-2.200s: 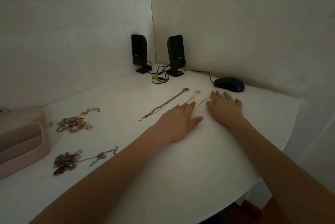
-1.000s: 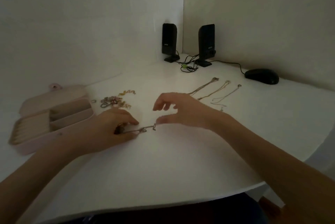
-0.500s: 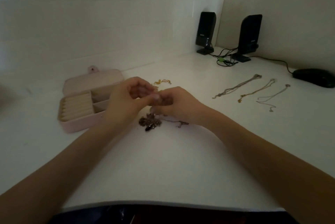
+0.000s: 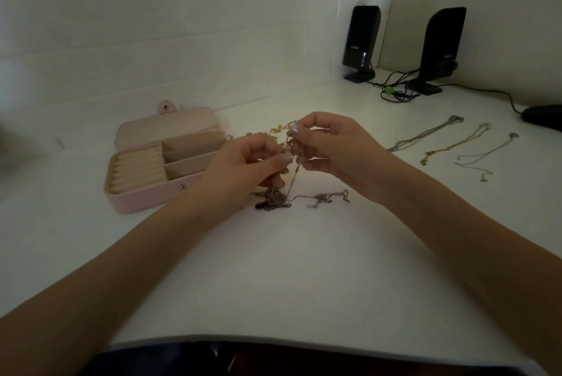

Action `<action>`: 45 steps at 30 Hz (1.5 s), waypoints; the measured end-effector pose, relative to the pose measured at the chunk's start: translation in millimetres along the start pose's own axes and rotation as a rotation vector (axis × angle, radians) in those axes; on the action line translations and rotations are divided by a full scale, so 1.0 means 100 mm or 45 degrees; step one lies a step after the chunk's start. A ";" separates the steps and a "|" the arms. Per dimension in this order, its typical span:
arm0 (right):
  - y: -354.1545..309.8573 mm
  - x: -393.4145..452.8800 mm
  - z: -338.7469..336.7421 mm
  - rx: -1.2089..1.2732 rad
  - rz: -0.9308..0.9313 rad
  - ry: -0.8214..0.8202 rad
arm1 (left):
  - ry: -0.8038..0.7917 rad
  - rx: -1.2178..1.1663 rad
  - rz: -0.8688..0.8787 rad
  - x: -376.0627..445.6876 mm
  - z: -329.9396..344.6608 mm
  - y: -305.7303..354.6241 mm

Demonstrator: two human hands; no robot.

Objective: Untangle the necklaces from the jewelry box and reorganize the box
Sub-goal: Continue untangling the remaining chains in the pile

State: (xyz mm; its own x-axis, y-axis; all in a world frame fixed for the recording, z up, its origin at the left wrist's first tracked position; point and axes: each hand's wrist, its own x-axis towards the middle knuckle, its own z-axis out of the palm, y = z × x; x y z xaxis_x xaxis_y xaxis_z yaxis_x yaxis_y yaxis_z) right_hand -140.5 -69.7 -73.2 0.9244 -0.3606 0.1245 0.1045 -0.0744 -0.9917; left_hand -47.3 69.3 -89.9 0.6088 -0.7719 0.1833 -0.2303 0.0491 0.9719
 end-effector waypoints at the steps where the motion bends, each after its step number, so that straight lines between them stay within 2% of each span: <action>1: -0.01 0.00 0.00 0.038 0.029 0.006 | 0.020 -0.006 0.005 0.00 -0.01 0.01; 6: -0.04 0.00 -0.02 0.067 0.181 -0.027 | 0.120 -0.036 0.016 0.01 -0.02 0.07; 9: -0.03 0.00 -0.01 0.029 0.194 -0.029 | 0.164 -0.062 -0.008 0.00 -0.02 0.09; 15: -0.04 -0.03 -0.04 -0.399 0.077 0.005 | 0.139 -0.163 -0.136 0.02 -0.08 0.14; 19: -0.03 -0.04 0.00 -0.512 0.041 -0.012 | 0.214 -0.136 -0.099 -0.01 -0.06 0.15; 25: -0.05 -0.05 -0.03 -0.427 -0.033 -0.085 | 0.342 -0.067 -0.005 0.00 -0.06 0.11; 32: -0.02 -0.07 -0.04 -0.602 0.101 -0.202 | 0.416 -0.140 0.056 -0.01 -0.06 0.13; 35: 0.00 -0.08 -0.01 -0.730 0.091 -0.213 | 0.374 -0.209 0.053 0.00 -0.07 0.12; 39: 0.03 -0.06 0.01 -0.851 -0.037 -0.025 | 0.253 -0.136 0.071 0.00 -0.05 0.08; 42: 0.01 -0.06 0.05 -0.646 -0.145 0.008 | 0.162 -0.043 0.093 -0.02 0.00 0.06; 45: 0.02 -0.09 0.12 -0.524 -0.124 -0.047 | 0.142 0.014 0.114 -0.02 0.03 0.04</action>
State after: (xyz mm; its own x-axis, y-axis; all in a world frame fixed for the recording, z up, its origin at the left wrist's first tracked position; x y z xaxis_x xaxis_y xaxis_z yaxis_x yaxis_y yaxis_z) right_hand -144.4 -55.6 -76.3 0.9308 -0.3002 0.2085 0.0439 -0.4745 -0.8792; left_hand -51.7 69.1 -86.6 0.6660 -0.6892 0.2853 -0.2956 0.1073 0.9493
